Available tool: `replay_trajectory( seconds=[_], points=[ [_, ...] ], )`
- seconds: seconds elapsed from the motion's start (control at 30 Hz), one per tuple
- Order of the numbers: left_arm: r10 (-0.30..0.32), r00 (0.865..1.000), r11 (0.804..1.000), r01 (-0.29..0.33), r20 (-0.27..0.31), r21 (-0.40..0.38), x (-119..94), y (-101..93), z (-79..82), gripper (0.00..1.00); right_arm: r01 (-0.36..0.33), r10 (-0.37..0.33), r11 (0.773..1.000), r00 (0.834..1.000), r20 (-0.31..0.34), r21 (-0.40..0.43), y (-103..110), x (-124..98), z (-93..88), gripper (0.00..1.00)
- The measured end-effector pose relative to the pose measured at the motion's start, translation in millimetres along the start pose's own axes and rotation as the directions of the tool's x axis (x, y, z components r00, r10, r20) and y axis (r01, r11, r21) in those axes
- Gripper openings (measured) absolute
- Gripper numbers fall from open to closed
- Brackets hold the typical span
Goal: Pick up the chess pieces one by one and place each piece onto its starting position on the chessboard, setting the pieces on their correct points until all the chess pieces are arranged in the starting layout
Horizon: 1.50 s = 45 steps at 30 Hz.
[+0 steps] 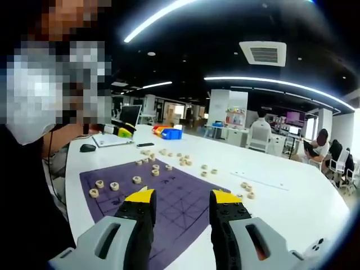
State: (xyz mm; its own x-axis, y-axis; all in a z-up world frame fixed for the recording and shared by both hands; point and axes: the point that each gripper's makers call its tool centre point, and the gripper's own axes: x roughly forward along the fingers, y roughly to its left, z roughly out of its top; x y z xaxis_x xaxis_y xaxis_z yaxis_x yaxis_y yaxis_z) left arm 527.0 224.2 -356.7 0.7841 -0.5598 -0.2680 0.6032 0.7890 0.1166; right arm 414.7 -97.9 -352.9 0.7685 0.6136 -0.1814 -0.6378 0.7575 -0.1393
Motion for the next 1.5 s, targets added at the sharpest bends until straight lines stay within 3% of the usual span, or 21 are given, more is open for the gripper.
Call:
replay_trajectory(
  seconds=[0.2, 0.3, 0.43, 0.73, 1.0, 1.17, 1.23, 1.3, 1.4, 1.5],
  points=[
    [-0.067, 0.996, 0.997, 0.069, -0.057, 0.024, 25.8, -14.1, -0.1, 0.37, 0.007, -0.007, 1.000, 1.000, 0.001, 0.003, -1.1, -3.0, -1.5, 0.39],
    [-0.105, 0.991, 0.994, 0.109, -0.085, 0.033, 49.2, -19.8, -1.9, 0.37, 0.013, -0.013, 1.000, 1.000, 0.002, 0.008, -2.1, -4.8, -3.2, 0.39],
    [-0.173, 0.977, 0.985, 0.170, -0.122, -0.033, 84.1, -27.0, -6.4, 0.37, 0.017, -0.017, 1.000, 1.000, 0.004, 0.011, -2.2, -7.9, -4.2, 0.39],
    [-0.216, 0.961, 0.976, 0.213, -0.171, -0.038, 156.3, -34.6, 0.5, 0.37, 0.045, -0.046, 0.999, 0.999, 0.010, 0.024, -10.1, -18.2, -8.2, 0.39],
    [-0.284, 0.938, 0.959, 0.280, -0.201, -0.050, 211.9, -64.5, 5.7, 0.36, 0.067, -0.068, 0.997, 0.998, 0.012, 0.035, -14.7, -26.8, -12.0, 0.39],
    [-0.409, 0.887, 0.908, 0.419, -0.215, 0.001, 237.3, -118.4, 13.3, 0.36, 0.082, -0.083, 0.996, 0.997, 0.009, 0.047, -18.5, -30.3, -16.5, 0.39],
    [-0.428, 0.879, 0.898, 0.440, -0.211, 0.009, 252.1, -135.4, 14.6, 0.36, 0.086, -0.087, 0.995, 0.996, 0.011, 0.052, -19.2, -31.8, -17.4, 0.39],
    [-0.451, 0.863, 0.884, 0.467, -0.227, 0.020, 266.2, -152.2, 10.5, 0.36, 0.089, -0.089, 0.995, 0.996, 0.012, 0.052, -19.1, -33.8, -17.7, 0.39],
    [-0.502, 0.827, 0.850, 0.525, -0.254, 0.028, 281.8, -180.1, 2.0, 0.36, 0.102, -0.102, 0.994, 0.995, 0.001, 0.046, -19.9, -38.8, -19.6, 0.39],
    [-0.520, 0.810, 0.835, 0.549, -0.272, 0.039, 297.6, -200.0, -5.3, 0.36, 0.169, -0.169, 0.986, 0.984, -0.061, 0.008, -32.5, -48.4, -31.4, 0.39]
  ],
)
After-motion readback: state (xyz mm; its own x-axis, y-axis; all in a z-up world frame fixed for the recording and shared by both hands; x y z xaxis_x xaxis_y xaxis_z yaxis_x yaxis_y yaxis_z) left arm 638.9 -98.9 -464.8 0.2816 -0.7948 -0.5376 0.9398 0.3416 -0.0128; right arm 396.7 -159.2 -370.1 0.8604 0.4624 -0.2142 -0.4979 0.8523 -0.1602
